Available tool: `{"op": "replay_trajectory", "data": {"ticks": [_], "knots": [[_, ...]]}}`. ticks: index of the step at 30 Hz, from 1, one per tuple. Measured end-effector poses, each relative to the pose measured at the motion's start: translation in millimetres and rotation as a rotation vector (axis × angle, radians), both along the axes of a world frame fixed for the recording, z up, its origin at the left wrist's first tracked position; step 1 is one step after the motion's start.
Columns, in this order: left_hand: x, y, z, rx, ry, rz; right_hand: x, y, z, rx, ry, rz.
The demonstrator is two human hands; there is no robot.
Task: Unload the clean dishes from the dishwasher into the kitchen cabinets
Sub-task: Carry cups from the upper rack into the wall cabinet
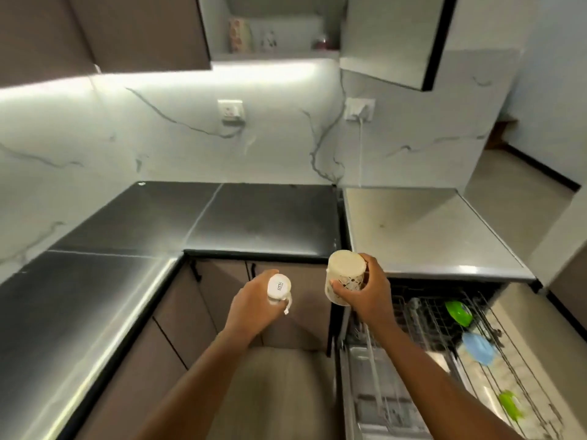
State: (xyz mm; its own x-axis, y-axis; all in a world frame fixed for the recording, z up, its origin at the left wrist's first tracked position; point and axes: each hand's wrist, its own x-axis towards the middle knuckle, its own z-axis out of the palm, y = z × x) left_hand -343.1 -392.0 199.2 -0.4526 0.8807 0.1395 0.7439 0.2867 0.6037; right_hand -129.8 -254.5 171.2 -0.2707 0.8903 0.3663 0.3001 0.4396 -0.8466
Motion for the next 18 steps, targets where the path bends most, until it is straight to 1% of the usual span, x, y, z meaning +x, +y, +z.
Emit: {"op": "replay_trajectory", "data": {"ticks": [4,6,10,13,16,18], "knots": [[-57,27,41,0.095,0.086,0.060,-64,31,46,0.099,0.068,0.034],[-80,44,59,0.118,0.124,0.061,-88,49,64,0.110,0.094,0.040],[-132,97,94,0.165,0.153,0.057,-145,97,100,0.157,0.155,0.025],[-164,142,120,0.220,0.136,0.049,-179,135,123,0.178,0.159,0.015],[-193,189,152,0.217,0.177,0.046,-208,176,148,0.187,0.168,0.011],[-208,215,171,0.256,0.198,0.043,-226,203,168,0.213,0.166,-0.007]]}}
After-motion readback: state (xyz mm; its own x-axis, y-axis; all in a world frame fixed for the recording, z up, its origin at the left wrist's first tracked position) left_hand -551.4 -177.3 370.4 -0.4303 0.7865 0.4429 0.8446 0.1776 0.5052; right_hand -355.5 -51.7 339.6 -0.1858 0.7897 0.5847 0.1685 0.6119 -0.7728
